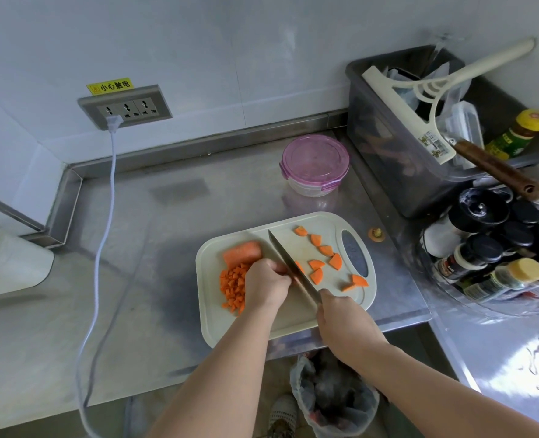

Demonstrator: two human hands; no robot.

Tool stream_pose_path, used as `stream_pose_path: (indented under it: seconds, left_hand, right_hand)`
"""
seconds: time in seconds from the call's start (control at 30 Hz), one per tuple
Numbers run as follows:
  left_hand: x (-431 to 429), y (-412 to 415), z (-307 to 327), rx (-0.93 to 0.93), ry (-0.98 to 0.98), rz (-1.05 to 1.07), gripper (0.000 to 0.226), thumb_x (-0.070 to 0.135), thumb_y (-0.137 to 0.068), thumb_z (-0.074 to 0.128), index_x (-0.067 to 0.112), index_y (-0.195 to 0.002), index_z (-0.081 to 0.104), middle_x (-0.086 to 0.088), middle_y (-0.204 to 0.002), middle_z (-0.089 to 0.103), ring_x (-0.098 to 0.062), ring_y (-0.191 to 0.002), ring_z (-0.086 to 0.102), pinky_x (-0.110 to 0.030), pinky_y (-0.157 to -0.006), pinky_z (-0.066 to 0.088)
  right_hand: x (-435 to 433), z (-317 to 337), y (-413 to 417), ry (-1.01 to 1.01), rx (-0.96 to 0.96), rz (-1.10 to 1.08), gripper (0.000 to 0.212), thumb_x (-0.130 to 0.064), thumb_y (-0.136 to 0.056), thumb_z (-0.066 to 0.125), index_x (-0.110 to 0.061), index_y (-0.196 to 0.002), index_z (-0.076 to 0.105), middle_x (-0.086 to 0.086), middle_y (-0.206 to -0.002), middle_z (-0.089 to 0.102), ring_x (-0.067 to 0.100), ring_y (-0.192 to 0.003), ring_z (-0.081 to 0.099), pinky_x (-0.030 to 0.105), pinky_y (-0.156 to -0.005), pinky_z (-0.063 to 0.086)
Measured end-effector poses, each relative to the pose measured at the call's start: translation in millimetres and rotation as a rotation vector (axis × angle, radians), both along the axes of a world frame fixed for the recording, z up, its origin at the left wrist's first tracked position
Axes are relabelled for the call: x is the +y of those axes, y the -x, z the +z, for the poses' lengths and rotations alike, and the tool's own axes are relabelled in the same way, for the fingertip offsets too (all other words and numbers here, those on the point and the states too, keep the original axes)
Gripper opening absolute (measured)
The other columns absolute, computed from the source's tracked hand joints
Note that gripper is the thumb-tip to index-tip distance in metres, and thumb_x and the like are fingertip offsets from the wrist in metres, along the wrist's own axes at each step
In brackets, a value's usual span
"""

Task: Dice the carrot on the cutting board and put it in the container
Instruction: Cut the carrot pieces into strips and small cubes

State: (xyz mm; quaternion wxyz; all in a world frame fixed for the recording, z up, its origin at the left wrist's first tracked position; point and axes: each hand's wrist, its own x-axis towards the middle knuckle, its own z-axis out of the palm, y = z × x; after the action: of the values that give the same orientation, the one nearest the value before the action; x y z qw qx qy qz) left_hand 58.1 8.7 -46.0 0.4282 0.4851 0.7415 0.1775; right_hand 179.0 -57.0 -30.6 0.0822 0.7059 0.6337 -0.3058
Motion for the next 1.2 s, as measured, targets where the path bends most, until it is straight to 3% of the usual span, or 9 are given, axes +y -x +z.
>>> stream_pose_path:
  seconds: [0.2, 0.33, 0.4, 0.5, 0.63, 0.73, 0.93, 1.07, 1.2]
  left_hand:
    - [2.4, 4.2, 4.0, -0.067, 0.014, 0.013, 0.015, 0.006, -0.086, 0.058, 0.014, -0.094, 0.068, -0.009, -0.099, 0.072, -0.026, -0.092, 0.067, -0.036, -0.087, 0.053]
    - [11.9, 21.3, 27.4, -0.002, -0.289, 0.129, 0.026, 0.0, -0.087, 0.048, 0.02, -0.096, 0.064, 0.005, -0.102, 0.066, -0.014, -0.092, 0.061, -0.023, -0.084, 0.045]
    - [21.5, 25.2, 45.0, 0.081, -0.467, 0.046, 0.031, -0.003, -0.086, 0.046, 0.018, -0.098, 0.065, 0.009, -0.099, 0.062, -0.008, -0.091, 0.055, -0.016, -0.079, 0.037]
    - [38.0, 18.8, 60.8, 0.099, -0.566, -0.167, 0.036, -0.006, -0.084, 0.042, 0.017, -0.096, 0.067, 0.008, -0.095, 0.063, -0.009, -0.089, 0.058, -0.021, -0.081, 0.042]
    - [42.0, 13.9, 64.5, 0.102, -0.552, -0.203, 0.036, -0.007, -0.085, 0.04, 0.02, -0.089, 0.064, 0.009, -0.091, 0.062, -0.011, -0.089, 0.059, -0.022, -0.081, 0.044]
    - [32.7, 11.7, 61.5, 0.128, -0.52, -0.4, 0.034, -0.005, -0.086, 0.041, 0.019, -0.087, 0.065, 0.011, -0.085, 0.064, -0.014, -0.089, 0.061, -0.028, -0.083, 0.046]
    - [44.6, -7.1, 64.0, 0.463, -0.279, -0.891, 0.032, 0.004, -0.091, 0.035, 0.031, -0.095, 0.052, 0.009, -0.098, 0.07, -0.016, -0.1, 0.056, -0.031, -0.095, 0.037]
    - [57.1, -18.9, 60.3, 0.624, -0.128, -1.073, 0.026, 0.002, -0.089, 0.045, 0.025, -0.096, 0.056, 0.005, -0.106, 0.068, -0.018, -0.11, 0.053, -0.038, -0.107, 0.026]
    - [63.1, -23.0, 56.0, 0.676, -0.056, -1.126, 0.028, 0.003, -0.09, 0.046, 0.02, -0.103, 0.064, 0.004, -0.107, 0.068, -0.019, -0.113, 0.052, -0.043, -0.111, 0.023]
  right_hand:
    - [-2.3, 7.8, -7.7, -0.023, 0.001, 0.064, 0.036, -0.015, -0.101, 0.047, -0.017, -0.136, 0.041, 0.0, -0.104, 0.064, 0.015, -0.087, 0.067, 0.029, -0.078, 0.059]
    - [-3.6, 7.8, -6.5, -0.031, -0.02, 0.085, 0.039, -0.018, -0.101, 0.048, -0.019, -0.138, 0.037, 0.0, -0.105, 0.064, 0.014, -0.086, 0.067, 0.029, -0.076, 0.059]
    - [-2.4, 7.6, -6.1, -0.033, -0.035, 0.084, 0.04, -0.017, -0.1, 0.049, -0.018, -0.138, 0.037, 0.001, -0.103, 0.064, 0.015, -0.084, 0.067, 0.03, -0.074, 0.06]
    - [-2.9, 9.4, -7.0, -0.031, -0.038, 0.085, 0.039, -0.014, -0.1, 0.047, -0.016, -0.138, 0.036, 0.003, -0.104, 0.064, 0.016, -0.085, 0.068, 0.032, -0.076, 0.06]
    - [-4.9, 16.1, -9.6, -0.029, -0.037, 0.13, 0.036, -0.012, -0.101, 0.042, -0.011, -0.137, 0.04, 0.004, -0.104, 0.061, 0.016, -0.083, 0.062, 0.03, -0.078, 0.058]
    - [-5.3, 21.7, -10.3, -0.037, -0.018, 0.073, 0.027, -0.018, -0.102, 0.033, -0.011, -0.125, 0.046, 0.005, -0.095, 0.052, 0.023, -0.084, 0.058, 0.033, -0.073, 0.049]
    - [-1.1, 18.9, -5.2, -0.026, -0.088, 0.14, 0.043, -0.009, -0.098, 0.046, -0.011, -0.14, 0.034, 0.005, -0.096, 0.056, 0.017, -0.075, 0.053, 0.029, -0.067, 0.05]
    - [-0.4, 26.3, -2.2, -0.002, -0.068, 0.125, 0.03, -0.015, -0.101, 0.035, -0.009, -0.128, 0.045, 0.008, -0.091, 0.047, 0.021, -0.078, 0.046, 0.035, -0.074, 0.048]
    - [2.2, 22.7, -3.4, 0.021, -0.116, 0.182, 0.052, -0.007, -0.097, 0.05, -0.007, -0.145, 0.029, 0.006, -0.101, 0.053, 0.016, -0.075, 0.049, 0.027, -0.066, 0.048]
